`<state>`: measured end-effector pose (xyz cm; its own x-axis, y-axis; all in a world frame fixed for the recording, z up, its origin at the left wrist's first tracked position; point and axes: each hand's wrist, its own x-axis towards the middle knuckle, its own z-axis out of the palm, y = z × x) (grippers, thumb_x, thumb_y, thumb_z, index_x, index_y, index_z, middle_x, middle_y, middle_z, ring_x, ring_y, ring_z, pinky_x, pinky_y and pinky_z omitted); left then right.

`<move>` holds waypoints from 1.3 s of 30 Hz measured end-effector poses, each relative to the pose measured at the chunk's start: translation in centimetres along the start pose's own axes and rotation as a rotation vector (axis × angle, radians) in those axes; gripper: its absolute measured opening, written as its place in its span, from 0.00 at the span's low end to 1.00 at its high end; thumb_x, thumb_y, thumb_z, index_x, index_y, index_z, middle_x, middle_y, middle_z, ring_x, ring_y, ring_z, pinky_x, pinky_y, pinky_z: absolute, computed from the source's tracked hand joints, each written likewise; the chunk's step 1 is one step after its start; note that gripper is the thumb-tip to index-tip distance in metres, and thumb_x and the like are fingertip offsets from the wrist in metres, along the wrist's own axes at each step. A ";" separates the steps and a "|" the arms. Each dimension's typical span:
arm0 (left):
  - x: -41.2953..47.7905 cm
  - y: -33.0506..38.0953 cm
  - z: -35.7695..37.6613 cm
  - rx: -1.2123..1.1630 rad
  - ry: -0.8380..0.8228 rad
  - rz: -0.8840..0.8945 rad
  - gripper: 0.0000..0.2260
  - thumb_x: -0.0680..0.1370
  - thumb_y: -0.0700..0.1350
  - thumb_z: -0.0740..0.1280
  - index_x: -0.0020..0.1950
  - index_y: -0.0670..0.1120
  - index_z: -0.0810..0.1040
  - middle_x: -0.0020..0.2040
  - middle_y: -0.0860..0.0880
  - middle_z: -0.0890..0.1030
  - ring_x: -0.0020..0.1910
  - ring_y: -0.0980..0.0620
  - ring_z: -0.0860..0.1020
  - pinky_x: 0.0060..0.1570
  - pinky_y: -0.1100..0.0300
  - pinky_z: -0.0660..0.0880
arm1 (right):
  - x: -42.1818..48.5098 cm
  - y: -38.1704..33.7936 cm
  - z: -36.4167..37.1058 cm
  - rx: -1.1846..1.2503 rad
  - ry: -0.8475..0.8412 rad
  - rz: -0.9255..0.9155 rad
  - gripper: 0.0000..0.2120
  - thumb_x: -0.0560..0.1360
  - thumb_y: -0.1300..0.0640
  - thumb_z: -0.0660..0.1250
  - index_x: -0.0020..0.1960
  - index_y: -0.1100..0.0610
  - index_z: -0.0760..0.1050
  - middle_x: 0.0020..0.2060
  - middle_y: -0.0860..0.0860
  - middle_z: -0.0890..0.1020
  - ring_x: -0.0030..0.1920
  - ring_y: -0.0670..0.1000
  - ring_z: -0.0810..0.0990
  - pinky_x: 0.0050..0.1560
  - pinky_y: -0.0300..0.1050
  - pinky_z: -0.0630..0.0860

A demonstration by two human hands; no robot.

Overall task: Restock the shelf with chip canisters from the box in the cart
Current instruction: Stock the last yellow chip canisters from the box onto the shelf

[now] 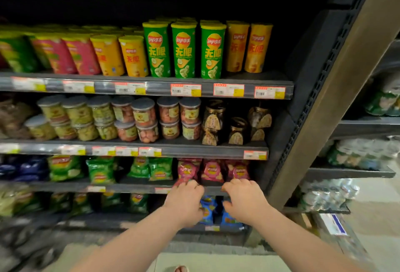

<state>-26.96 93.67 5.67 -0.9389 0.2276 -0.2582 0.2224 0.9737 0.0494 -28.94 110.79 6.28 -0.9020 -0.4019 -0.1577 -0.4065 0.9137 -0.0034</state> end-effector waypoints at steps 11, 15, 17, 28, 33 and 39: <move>-11.7 -7.9 5.1 -0.121 -0.067 -0.319 0.19 0.77 0.54 0.61 0.65 0.48 0.68 0.61 0.47 0.70 0.62 0.45 0.71 0.57 0.49 0.70 | -0.6 -11.9 2.2 -0.018 -0.118 -0.268 0.15 0.76 0.49 0.60 0.60 0.52 0.72 0.57 0.52 0.76 0.60 0.57 0.73 0.60 0.50 0.67; -15.5 -12.2 6.9 -0.166 -0.060 -0.396 0.19 0.78 0.54 0.60 0.66 0.48 0.67 0.62 0.47 0.70 0.62 0.44 0.71 0.58 0.50 0.71 | 0.6 -17.5 2.4 -0.033 -0.159 -0.354 0.17 0.77 0.48 0.59 0.64 0.51 0.70 0.60 0.52 0.75 0.63 0.56 0.71 0.63 0.51 0.66; -17.7 -14.9 7.6 -0.187 -0.062 -0.433 0.20 0.78 0.55 0.61 0.66 0.47 0.67 0.64 0.47 0.70 0.62 0.44 0.71 0.59 0.50 0.71 | 1.5 -21.2 2.5 -0.045 -0.168 -0.395 0.18 0.77 0.48 0.59 0.66 0.51 0.69 0.61 0.52 0.74 0.63 0.56 0.71 0.63 0.51 0.66; -33.2 -34.2 12.3 -0.312 -0.094 -0.750 0.22 0.76 0.56 0.61 0.67 0.48 0.67 0.65 0.46 0.70 0.64 0.44 0.71 0.61 0.50 0.71 | 5.4 -46.9 4.1 -0.131 -0.246 -0.664 0.18 0.76 0.49 0.58 0.64 0.52 0.69 0.61 0.54 0.73 0.63 0.57 0.70 0.62 0.50 0.66; -38.3 -39.6 13.7 -0.357 -0.104 -0.847 0.23 0.77 0.55 0.60 0.69 0.48 0.65 0.66 0.46 0.69 0.64 0.43 0.70 0.59 0.51 0.71 | 6.1 -54.6 4.7 -0.160 -0.314 -0.757 0.21 0.76 0.49 0.58 0.68 0.51 0.68 0.64 0.53 0.73 0.65 0.56 0.70 0.65 0.51 0.65; -39.6 -43.2 15.4 -0.426 -0.112 -0.918 0.21 0.77 0.54 0.59 0.67 0.47 0.67 0.64 0.46 0.71 0.63 0.44 0.71 0.59 0.52 0.71 | 8.8 -59.3 4.8 -0.236 -0.354 -0.827 0.21 0.76 0.50 0.58 0.69 0.51 0.68 0.63 0.52 0.73 0.65 0.56 0.70 0.64 0.50 0.65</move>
<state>4.62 42.47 -1.06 -0.6654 -0.5906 -0.4566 -0.7039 0.7000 0.1205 -12.11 53.40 0.37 -0.2314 -0.8425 -0.4865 -0.9544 0.2935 -0.0543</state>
